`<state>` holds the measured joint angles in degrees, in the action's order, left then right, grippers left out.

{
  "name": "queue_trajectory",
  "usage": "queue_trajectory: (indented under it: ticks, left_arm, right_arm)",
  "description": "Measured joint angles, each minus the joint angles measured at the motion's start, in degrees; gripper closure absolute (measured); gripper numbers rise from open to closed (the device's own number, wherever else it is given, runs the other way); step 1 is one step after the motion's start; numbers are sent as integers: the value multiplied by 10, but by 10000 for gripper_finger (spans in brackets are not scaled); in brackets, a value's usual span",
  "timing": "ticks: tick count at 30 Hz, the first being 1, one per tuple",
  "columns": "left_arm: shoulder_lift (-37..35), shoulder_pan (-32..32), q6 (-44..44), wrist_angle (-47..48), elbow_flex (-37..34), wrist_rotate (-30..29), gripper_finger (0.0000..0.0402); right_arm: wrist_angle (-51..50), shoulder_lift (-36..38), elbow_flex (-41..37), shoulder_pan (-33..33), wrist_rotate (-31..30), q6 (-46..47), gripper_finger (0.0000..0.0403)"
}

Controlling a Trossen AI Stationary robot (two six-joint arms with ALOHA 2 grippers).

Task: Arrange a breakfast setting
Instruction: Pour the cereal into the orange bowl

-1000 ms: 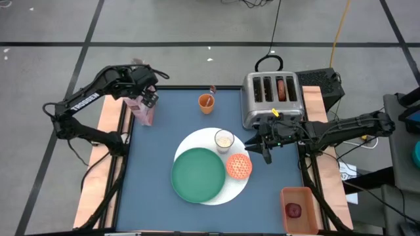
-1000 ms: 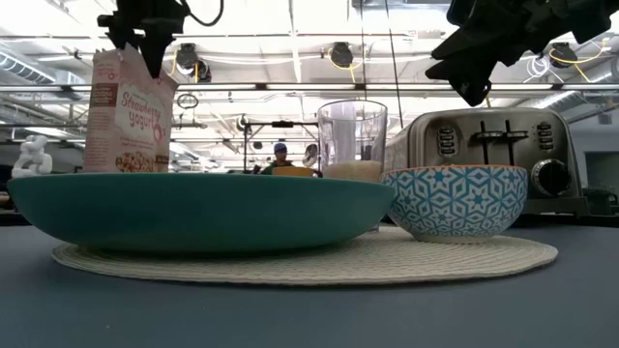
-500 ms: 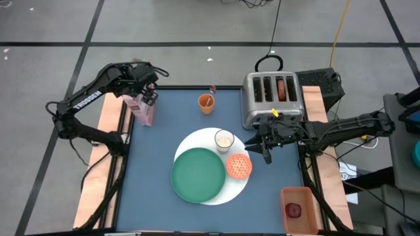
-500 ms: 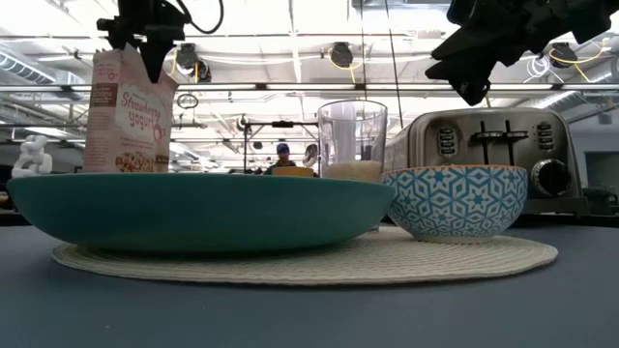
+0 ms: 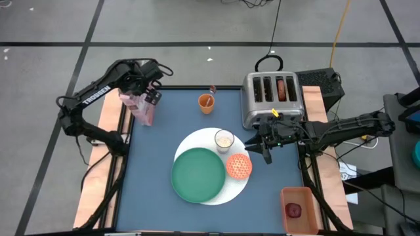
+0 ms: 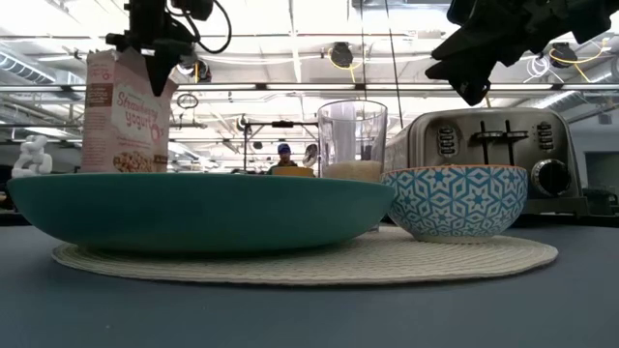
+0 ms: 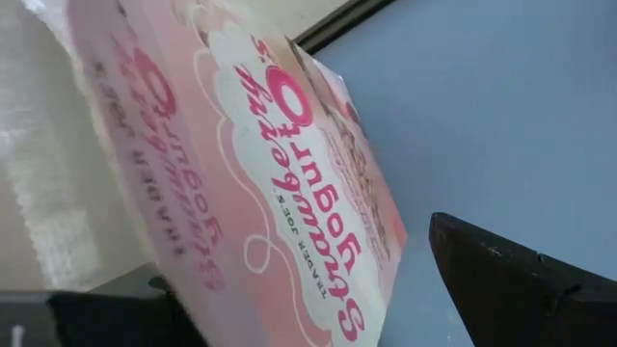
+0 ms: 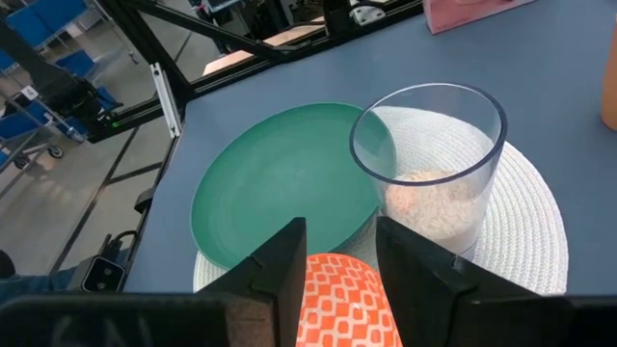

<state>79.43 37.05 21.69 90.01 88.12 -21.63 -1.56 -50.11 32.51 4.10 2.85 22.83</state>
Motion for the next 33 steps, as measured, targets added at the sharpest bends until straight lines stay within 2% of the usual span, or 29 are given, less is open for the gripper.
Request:
queue_trajectory:
  ticks: [5,15,20,27,33]
  left_arm:
    - [5,0,-1,0,0,2,122]
    - [4,0,-6,0,0,2,285]
    - [4,0,-6,0,0,2,344]
    - [4,0,-4,0,0,2,393]
    - [4,0,-4,0,0,2,396]
  right_arm:
    - [0,0,0,0,0,0,282]
    - [0,0,0,0,0,0,282]
    - [0,0,0,0,0,0,282]
    - [0,0,0,0,0,0,282]
    - [0,0,0,0,0,0,282]
